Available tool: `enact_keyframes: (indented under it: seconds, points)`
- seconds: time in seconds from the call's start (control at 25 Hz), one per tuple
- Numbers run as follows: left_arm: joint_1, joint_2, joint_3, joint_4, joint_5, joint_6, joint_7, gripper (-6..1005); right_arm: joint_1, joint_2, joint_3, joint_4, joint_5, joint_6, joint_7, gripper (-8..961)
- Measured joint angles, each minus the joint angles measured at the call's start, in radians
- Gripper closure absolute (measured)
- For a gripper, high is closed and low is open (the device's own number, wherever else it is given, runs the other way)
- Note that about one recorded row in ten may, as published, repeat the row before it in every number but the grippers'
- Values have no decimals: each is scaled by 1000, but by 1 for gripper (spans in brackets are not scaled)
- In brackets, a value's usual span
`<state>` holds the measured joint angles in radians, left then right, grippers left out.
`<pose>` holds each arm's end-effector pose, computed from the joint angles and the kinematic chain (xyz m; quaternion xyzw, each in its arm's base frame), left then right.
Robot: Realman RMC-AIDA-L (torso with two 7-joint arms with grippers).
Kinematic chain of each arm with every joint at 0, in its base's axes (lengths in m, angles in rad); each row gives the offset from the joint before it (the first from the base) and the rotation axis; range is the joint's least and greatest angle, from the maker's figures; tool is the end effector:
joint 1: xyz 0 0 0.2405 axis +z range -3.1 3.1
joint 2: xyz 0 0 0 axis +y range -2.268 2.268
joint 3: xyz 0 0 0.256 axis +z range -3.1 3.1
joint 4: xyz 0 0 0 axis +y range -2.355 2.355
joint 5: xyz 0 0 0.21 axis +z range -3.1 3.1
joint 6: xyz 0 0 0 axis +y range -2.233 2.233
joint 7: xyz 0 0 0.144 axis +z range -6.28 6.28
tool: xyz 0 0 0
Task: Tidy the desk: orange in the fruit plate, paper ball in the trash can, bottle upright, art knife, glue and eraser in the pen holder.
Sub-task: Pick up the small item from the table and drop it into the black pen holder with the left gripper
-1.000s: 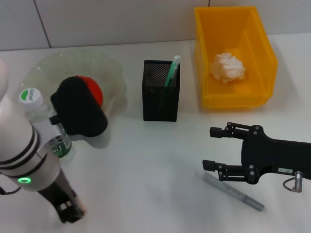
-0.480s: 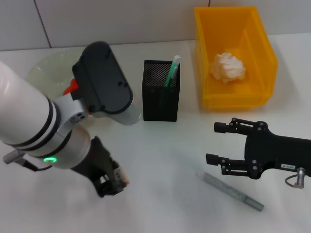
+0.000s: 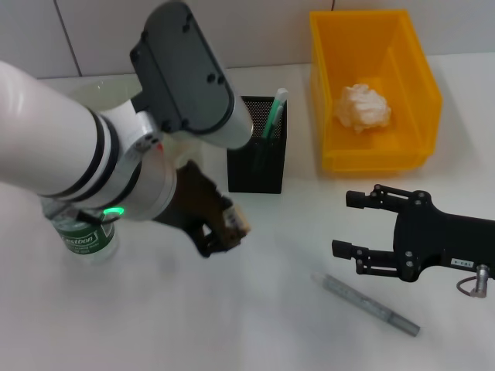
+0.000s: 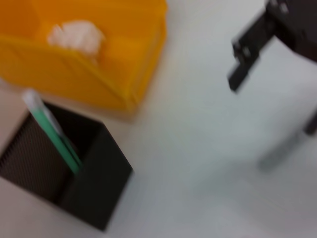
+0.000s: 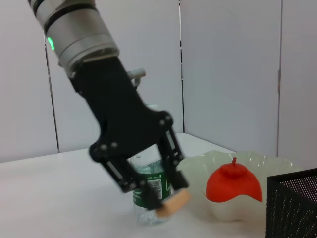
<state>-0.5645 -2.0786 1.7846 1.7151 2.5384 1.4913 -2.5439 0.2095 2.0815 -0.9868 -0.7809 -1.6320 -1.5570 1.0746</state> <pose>-0.0844 0.3061 -0.0387 -0.9747 -0.0659 0.1479 0.1540 0.2913 0.2649 0.0029 -0.9333 0.1151 0.2765 0.1983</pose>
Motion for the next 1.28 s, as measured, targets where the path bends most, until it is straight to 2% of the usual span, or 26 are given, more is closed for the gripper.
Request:
enact_keyframes:
  seconds: [0.24, 0.44, 0.84, 1.04, 1.28]
  points:
    - [0, 2, -5, 3, -2, -107, 0, 615, 1, 0, 4, 0, 0, 0, 0, 187]
    - [0, 3, -7, 2, -3, -143, 3, 615, 1, 0, 11, 2, 0, 9, -2, 187]
    - [3, 2, 21, -20, -5, -332, 20, 616, 0, 0, 11, 3, 0, 12, -2, 186]
    - [0, 0, 28, -65, -4, -392, 35, 615, 1, 1, 11, 5, 0, 12, -2, 186]
    - [-25, 0, 26, -189, -5, -531, 50, 613, 1, 2, 11, 5, 0, 11, -2, 187]
